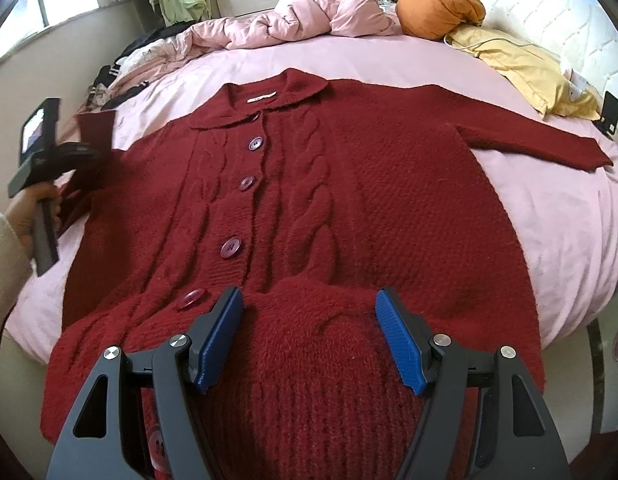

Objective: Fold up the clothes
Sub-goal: 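Lift the sleeve with the left gripper and carry it across the cardigan body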

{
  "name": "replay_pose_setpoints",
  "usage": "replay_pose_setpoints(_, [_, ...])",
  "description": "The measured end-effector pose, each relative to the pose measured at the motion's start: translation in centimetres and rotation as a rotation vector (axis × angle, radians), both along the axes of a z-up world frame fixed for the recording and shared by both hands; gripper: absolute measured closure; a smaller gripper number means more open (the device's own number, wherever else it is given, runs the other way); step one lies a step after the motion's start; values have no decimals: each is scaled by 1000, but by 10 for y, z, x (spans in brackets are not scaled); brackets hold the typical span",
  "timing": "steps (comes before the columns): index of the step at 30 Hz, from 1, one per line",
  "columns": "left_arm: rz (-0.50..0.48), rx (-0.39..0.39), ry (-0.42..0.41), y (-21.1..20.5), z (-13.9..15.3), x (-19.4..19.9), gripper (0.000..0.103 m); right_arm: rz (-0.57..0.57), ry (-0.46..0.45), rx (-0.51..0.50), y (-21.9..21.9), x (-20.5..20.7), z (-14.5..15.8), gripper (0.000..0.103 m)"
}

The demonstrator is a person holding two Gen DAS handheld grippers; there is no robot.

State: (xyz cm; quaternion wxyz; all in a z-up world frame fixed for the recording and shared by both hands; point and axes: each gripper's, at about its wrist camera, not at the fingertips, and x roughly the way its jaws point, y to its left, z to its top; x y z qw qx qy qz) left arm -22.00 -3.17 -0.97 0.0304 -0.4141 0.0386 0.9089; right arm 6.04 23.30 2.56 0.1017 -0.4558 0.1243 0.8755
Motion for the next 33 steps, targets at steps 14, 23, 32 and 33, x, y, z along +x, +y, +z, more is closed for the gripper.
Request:
replay_pose_setpoints(14, [-79,19,-10,78,25,-5,94,8,62,-97,11,7,1,34])
replay_pose_setpoints(23, [-154,5,-26,147,28,1,94,11,155,-222,23,18,3,33])
replay_pose_setpoints(32, [-222,-2,-39,211,30,11,94,23,204,-305,34,23,3,33])
replay_pose_setpoints(33, [-229,-3,-40,215,29,12,94,23,207,-313,35,24,2,33])
